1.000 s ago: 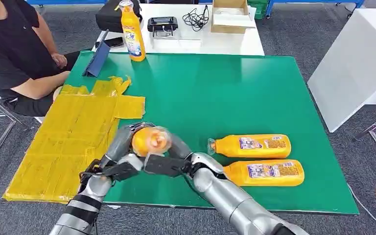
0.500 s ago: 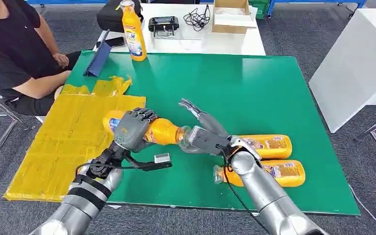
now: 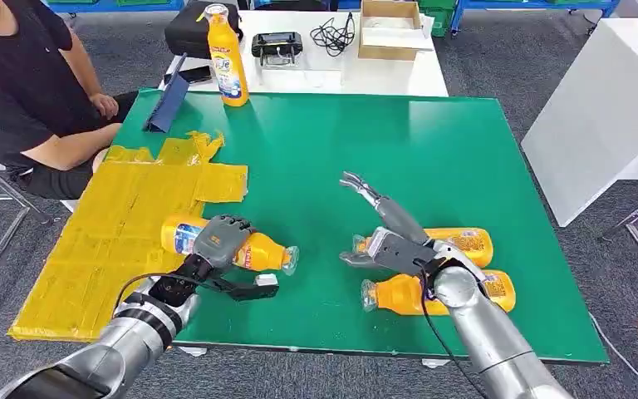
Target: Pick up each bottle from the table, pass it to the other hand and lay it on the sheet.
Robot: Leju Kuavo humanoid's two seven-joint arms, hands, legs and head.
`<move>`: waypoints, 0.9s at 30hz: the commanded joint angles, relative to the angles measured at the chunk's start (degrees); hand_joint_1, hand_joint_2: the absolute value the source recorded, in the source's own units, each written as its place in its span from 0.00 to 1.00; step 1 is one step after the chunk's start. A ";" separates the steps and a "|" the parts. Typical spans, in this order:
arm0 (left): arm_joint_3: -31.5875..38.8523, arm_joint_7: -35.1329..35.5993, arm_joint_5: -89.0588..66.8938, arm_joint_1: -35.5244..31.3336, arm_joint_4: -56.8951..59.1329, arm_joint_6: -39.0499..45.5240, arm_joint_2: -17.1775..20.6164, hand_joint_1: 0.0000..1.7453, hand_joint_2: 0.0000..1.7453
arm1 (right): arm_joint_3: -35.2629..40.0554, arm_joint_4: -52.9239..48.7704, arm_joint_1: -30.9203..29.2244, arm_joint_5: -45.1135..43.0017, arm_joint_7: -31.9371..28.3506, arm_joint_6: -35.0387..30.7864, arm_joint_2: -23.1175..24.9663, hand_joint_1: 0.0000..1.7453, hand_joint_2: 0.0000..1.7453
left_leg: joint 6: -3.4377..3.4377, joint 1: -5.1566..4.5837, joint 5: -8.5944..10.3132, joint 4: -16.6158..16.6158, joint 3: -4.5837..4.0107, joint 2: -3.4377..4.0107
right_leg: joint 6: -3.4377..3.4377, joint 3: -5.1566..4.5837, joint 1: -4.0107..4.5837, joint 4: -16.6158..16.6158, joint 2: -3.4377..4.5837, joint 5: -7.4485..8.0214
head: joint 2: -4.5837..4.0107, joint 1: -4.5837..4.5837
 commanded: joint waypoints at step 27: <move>11.06 -8.25 10.30 -0.34 11.28 -6.28 6.75 0.00 1.00 | 5.01 -3.72 4.43 2.42 1.29 1.50 -16.53 0.00 1.00 | 0.03 0.02 0.11 -0.20 0.37 0.24 | -0.03 0.14 0.01 -0.03 0.19 0.10 | 0.00 -0.04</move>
